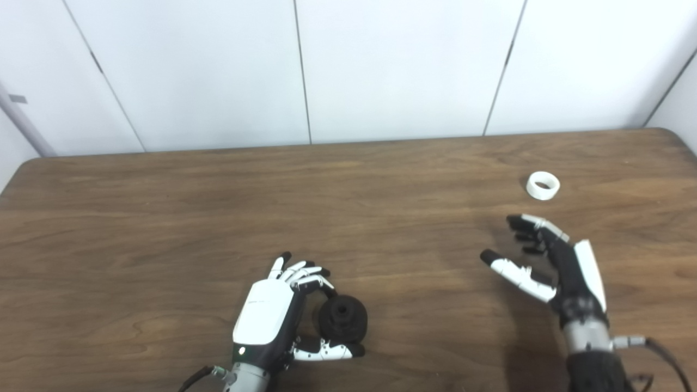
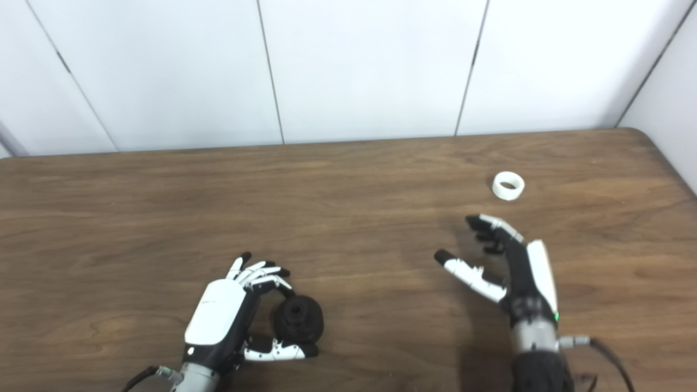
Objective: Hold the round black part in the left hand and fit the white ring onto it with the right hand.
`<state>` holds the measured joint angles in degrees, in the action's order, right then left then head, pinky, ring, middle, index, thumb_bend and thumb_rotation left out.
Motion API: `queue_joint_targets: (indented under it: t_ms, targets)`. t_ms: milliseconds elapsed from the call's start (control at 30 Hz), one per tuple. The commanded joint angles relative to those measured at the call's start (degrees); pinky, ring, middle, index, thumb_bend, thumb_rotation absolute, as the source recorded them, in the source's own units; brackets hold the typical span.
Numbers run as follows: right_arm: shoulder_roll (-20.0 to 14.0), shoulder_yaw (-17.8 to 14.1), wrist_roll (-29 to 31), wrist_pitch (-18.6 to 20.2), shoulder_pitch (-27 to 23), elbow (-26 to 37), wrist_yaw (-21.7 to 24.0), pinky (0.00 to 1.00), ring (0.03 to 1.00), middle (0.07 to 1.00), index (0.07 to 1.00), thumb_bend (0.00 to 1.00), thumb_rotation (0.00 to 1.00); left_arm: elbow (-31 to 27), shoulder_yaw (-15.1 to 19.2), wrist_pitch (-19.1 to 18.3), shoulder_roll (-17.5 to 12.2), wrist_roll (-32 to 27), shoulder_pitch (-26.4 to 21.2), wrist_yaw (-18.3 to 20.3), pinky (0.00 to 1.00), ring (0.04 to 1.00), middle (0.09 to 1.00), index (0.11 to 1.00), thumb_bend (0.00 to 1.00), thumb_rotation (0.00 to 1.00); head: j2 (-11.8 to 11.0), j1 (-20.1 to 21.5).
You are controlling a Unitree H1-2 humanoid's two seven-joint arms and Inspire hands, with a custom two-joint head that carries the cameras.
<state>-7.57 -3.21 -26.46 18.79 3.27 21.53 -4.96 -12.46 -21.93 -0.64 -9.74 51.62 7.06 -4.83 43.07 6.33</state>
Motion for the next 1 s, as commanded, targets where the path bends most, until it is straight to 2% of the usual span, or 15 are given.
queue_joint_targets:
  t_ms: [0,333,600,733,900,967]
  targets:
    - [-1.9,-0.8,-1.8,0.5,-2.6,1.1,-0.4,0.74,0.773,0.761,0.706,0.77,0.32,-0.8,-0.3,0.1,-0.4,0.8,0.5,1.0,1.0,0.861,0.772,0.485,0.52,0.05,0.1,0.8]
    - [-10.1,-1.0,-8.5,2.3,-9.0,-2.6,0.9,0.84,0.867,0.846,0.73,0.75,0.31,-2.7,1.5,0.4,-1.5,-0.9,1.0,3.1,1.0,0.855,0.769,0.485,0.52,0.05,0.7,6.7]
    - [-12.5,-1.3,-9.7,3.8,-14.1,-6.3,1.8,0.79,0.868,0.851,0.727,0.76,0.3,-3.1,3.0,0.4,-1.9,-2.3,1.0,5.0,1.0,0.852,0.766,0.485,0.52,0.05,1.3,9.5]
    - [-14.0,-1.2,-10.1,5.7,-16.7,-8.3,3.1,0.8,0.882,0.862,0.728,0.76,0.28,-3.4,3.5,0.9,-2.0,-2.8,1.0,5.5,1.0,0.85,0.766,0.484,0.52,0.05,1.4,10.7]
    - [-16.0,-0.4,-11.9,7.9,-21.2,-14.1,5.5,0.79,0.887,0.88,0.741,0.77,0.3,-3.8,4.2,1.1,-2.2,-3.2,1.2,6.1,1.0,0.85,0.762,0.484,0.52,0.05,1.5,11.6]
    - [-16.5,0.0,-12.7,8.1,-22.6,-16.1,6.2,0.81,0.89,0.88,0.745,0.77,0.3,-4.0,4.4,1.2,-2.2,-3.4,1.3,6.3,1.0,0.851,0.762,0.484,0.52,0.05,1.5,11.7]
